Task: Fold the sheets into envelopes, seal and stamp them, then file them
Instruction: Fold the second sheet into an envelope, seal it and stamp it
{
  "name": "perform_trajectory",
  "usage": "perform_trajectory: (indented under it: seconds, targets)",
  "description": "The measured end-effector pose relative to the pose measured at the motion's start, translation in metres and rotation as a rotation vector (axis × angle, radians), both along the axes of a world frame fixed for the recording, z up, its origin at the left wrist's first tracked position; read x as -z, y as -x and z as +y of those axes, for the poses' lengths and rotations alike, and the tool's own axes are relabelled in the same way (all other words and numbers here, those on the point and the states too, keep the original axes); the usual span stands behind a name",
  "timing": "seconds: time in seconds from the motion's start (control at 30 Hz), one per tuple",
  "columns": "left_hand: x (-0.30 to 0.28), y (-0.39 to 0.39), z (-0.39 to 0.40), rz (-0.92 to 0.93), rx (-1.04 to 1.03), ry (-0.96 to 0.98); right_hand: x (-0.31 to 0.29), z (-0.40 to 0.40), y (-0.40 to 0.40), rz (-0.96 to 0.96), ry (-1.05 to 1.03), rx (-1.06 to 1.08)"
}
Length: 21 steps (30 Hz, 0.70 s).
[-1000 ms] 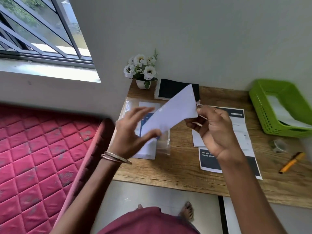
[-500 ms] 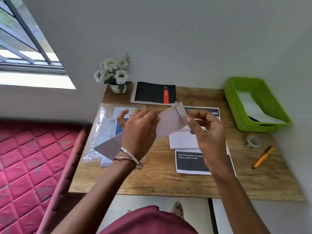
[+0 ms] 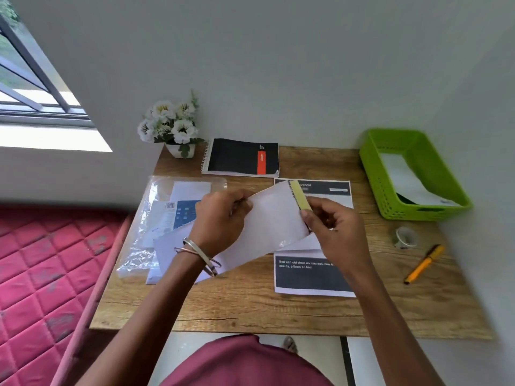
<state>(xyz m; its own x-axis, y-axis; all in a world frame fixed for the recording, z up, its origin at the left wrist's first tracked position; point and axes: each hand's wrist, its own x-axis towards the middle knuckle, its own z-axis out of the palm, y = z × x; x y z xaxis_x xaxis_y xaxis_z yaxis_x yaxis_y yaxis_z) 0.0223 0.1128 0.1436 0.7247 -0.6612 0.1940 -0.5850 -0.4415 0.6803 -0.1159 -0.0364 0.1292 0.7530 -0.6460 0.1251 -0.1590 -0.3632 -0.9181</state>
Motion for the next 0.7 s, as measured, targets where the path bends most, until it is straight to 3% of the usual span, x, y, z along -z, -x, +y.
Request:
perform_trajectory:
  seconds: [0.17,0.23,0.4,0.7]
  targets:
    - [0.001,-0.001,-0.003,0.057,0.018,-0.039,-0.005,-0.008,0.003,-0.105,-0.433,-0.048]
    - [0.001,-0.001,-0.004,0.096,0.040,-0.043,-0.005,-0.012,0.004,-0.085,-0.515,-0.084]
    - [0.008,-0.004,-0.006,0.150,0.095,-0.077,-0.004,-0.016,0.003,-0.003,-0.431,-0.180]
    - [0.015,-0.003,-0.012,0.076,0.190,-0.093,-0.008,-0.021,0.000,0.041,-0.515,-0.259]
